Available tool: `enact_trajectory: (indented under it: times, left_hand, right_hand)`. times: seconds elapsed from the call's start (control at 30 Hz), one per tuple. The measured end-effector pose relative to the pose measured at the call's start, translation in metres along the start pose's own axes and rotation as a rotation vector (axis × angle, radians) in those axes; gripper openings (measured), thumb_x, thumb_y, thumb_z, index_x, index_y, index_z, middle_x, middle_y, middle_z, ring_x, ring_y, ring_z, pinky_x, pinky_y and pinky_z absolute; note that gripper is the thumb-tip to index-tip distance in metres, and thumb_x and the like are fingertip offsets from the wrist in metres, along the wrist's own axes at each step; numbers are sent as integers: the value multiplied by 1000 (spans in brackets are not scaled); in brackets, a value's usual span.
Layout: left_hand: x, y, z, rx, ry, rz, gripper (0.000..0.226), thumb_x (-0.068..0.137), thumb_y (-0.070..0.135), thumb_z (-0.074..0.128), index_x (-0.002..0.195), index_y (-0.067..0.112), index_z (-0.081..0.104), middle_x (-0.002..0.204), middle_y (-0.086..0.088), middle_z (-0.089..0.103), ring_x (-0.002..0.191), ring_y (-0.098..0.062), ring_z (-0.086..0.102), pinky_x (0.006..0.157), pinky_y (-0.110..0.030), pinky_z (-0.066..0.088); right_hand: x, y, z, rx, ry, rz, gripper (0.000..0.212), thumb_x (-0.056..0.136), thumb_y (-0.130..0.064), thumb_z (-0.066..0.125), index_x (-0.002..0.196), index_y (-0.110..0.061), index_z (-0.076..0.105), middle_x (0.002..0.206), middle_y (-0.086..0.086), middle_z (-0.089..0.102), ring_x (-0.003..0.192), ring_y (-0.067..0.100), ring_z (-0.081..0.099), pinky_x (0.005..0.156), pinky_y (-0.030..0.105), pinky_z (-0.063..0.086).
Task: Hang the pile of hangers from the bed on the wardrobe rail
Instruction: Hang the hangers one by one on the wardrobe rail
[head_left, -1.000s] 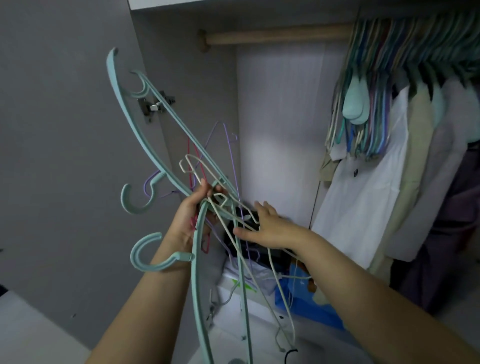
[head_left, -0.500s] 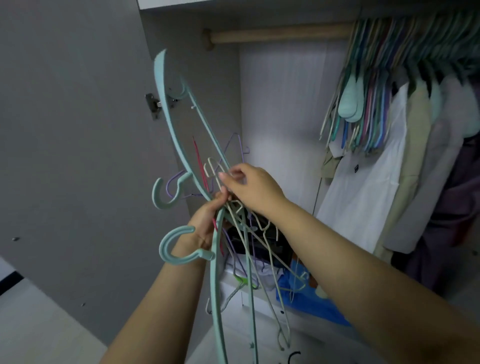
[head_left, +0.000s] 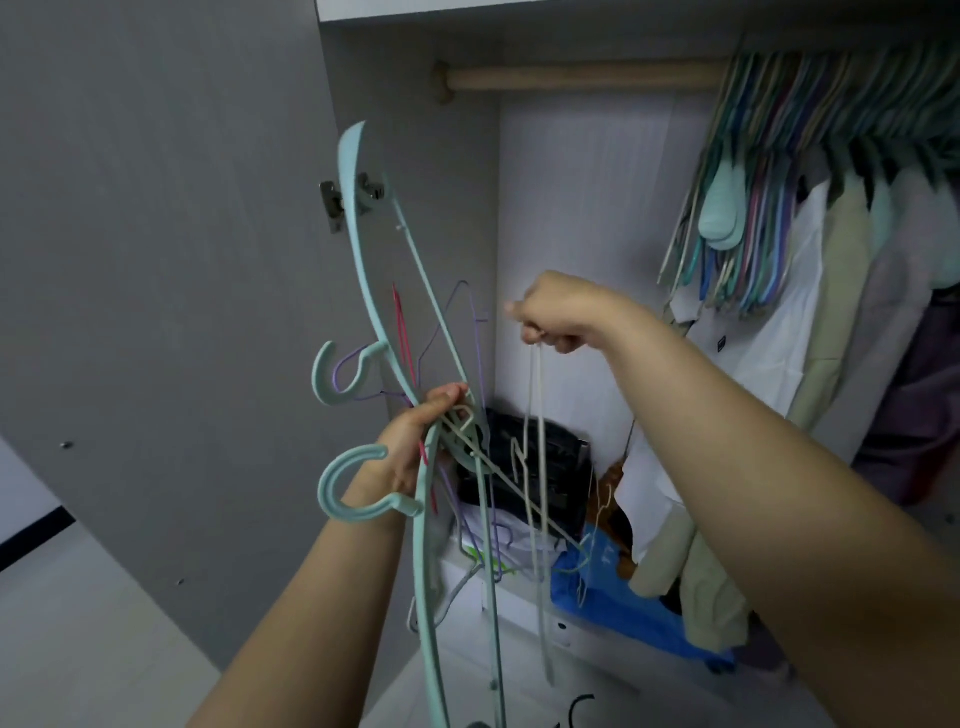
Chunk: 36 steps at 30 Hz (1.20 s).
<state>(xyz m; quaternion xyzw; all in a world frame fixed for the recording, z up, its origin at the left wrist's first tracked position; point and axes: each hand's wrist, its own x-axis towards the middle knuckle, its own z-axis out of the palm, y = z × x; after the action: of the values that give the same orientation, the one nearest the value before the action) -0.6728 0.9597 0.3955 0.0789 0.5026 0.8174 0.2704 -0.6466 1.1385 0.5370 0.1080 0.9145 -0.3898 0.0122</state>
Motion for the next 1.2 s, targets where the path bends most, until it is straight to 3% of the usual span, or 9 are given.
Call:
enact_trajectory:
  times: [0.13, 0.27, 0.4, 0.47, 0.57, 0.73, 0.9, 1.1, 1.2]
  left_hand:
    - [-2, 2, 1, -10, -7, -3, 14, 96, 19, 52, 104, 16, 63, 86, 0, 63, 69, -12, 64, 52, -21, 51]
    - [3, 3, 3, 22, -8, -10, 12, 96, 20, 52, 98, 18, 63, 87, 1, 61, 71, -12, 61, 57, -24, 52]
    - [8, 5, 14, 73, 10, 7, 11, 95, 18, 55, 94, 17, 65, 80, 1, 63, 66, -11, 63, 56, -24, 52]
    - [13, 6, 17, 109, 36, 26, 11, 94, 17, 57, 93, 17, 68, 78, 4, 68, 74, -12, 64, 69, -27, 52]
    - [21, 8, 19, 136, 25, 47, 12, 94, 15, 57, 94, 17, 69, 81, 8, 70, 85, -12, 62, 82, -30, 47]
    - [25, 14, 27, 118, 33, 78, 12, 94, 12, 56, 94, 14, 68, 80, 7, 71, 84, -13, 62, 80, -29, 48]
    - [24, 25, 36, 61, 9, 100, 20, 99, 15, 48, 95, 14, 68, 82, 2, 66, 78, -13, 61, 73, -28, 49]
    - [29, 42, 38, -69, -80, 122, 23, 101, 17, 43, 98, 12, 66, 82, -2, 66, 79, -16, 63, 75, -31, 49]
    - [31, 45, 37, -134, -106, 116, 23, 100, 16, 42, 100, 12, 65, 81, -3, 66, 79, -18, 64, 65, -27, 55]
  right_hand:
    - [-18, 24, -35, -142, 8, 86, 36, 103, -23, 39, 74, -3, 50, 65, 8, 58, 47, 18, 42, 46, 24, 43]
    - [-32, 47, -52, -223, 34, 101, 43, 103, -25, 37, 72, 1, 52, 60, 8, 54, 46, 20, 47, 44, 25, 48]
    - [-32, 72, -47, -229, 133, 114, 25, 100, -10, 38, 113, -1, 57, 93, 5, 68, 55, 23, 59, 53, 29, 55]
    - [-32, 84, -41, -213, 251, 70, 33, 95, -4, 38, 125, -13, 49, 107, 2, 66, 68, 25, 62, 68, 33, 55]
    - [-37, 91, -29, -250, 581, -222, 32, 102, -18, 31, 131, -16, 45, 95, 8, 65, 81, 29, 61, 68, 34, 48]
    - [-43, 74, -26, 42, 1077, -499, 35, 99, -21, 27, 121, -9, 52, 71, 5, 55, 64, 27, 55, 59, 42, 46]
    - [-29, 45, -43, 367, 1064, -662, 21, 101, -7, 26, 107, -13, 46, 79, -14, 41, 63, -7, 44, 63, 33, 45]
    - [22, 44, -70, 343, 1016, -628, 11, 97, -16, 26, 96, -13, 37, 83, -11, 37, 74, -2, 39, 76, 30, 38]
    - [38, 53, -67, 278, 929, -590, 14, 96, -21, 26, 94, -14, 38, 79, -10, 36, 72, 4, 37, 70, 24, 32]
